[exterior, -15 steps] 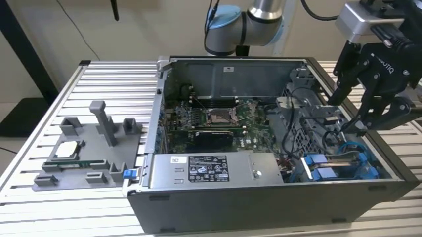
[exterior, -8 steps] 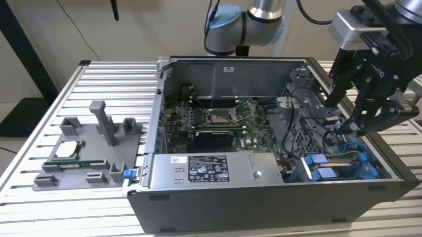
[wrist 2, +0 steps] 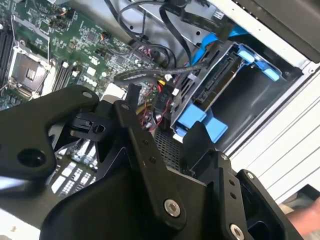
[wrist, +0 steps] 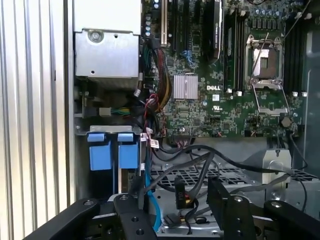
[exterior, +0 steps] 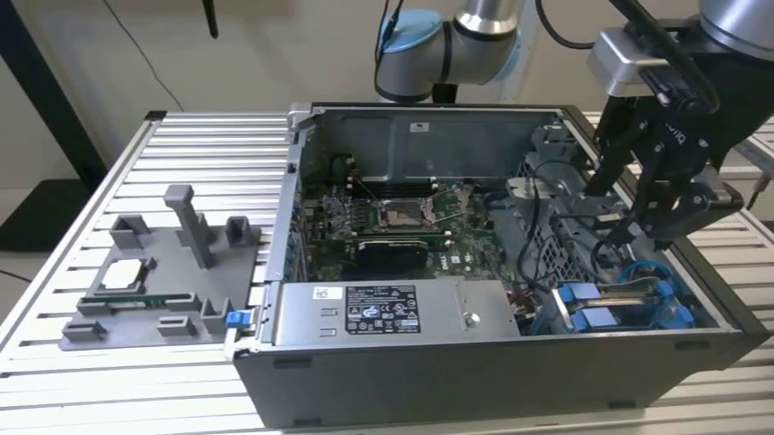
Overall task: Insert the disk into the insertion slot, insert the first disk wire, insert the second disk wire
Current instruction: 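Insert the disk into the insertion slot, then insert the first disk wire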
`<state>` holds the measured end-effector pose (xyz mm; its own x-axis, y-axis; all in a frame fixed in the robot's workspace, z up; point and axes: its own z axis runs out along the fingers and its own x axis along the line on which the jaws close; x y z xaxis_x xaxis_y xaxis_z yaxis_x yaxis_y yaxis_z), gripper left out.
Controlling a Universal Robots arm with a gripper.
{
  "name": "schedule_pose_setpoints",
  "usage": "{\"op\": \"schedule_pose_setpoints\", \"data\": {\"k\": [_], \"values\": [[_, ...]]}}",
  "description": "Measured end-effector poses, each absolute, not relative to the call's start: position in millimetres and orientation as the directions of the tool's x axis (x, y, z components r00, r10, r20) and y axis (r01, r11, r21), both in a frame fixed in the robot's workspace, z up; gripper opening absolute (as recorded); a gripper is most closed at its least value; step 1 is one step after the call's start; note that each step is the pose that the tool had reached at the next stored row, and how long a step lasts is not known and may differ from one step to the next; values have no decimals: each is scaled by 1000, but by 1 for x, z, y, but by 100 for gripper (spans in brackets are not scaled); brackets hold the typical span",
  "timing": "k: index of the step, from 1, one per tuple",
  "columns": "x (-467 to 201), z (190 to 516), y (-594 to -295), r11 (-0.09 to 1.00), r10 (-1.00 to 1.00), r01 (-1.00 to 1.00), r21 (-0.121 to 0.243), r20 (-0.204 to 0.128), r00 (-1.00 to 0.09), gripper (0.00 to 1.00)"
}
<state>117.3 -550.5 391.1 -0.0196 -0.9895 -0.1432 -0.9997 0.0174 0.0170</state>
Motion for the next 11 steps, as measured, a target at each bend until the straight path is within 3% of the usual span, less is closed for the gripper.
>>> {"op": "schedule_pose_setpoints", "data": {"k": [8, 9, 11], "values": [[117, 384, -548, 18, -989, -1000, -1, -145, -18, 100], [117, 384, -548, 18, -989, -1000, -3, -145, -17, 0], [117, 383, -548, 19, -989, -1000, -10, -147, -17, 0]]}}
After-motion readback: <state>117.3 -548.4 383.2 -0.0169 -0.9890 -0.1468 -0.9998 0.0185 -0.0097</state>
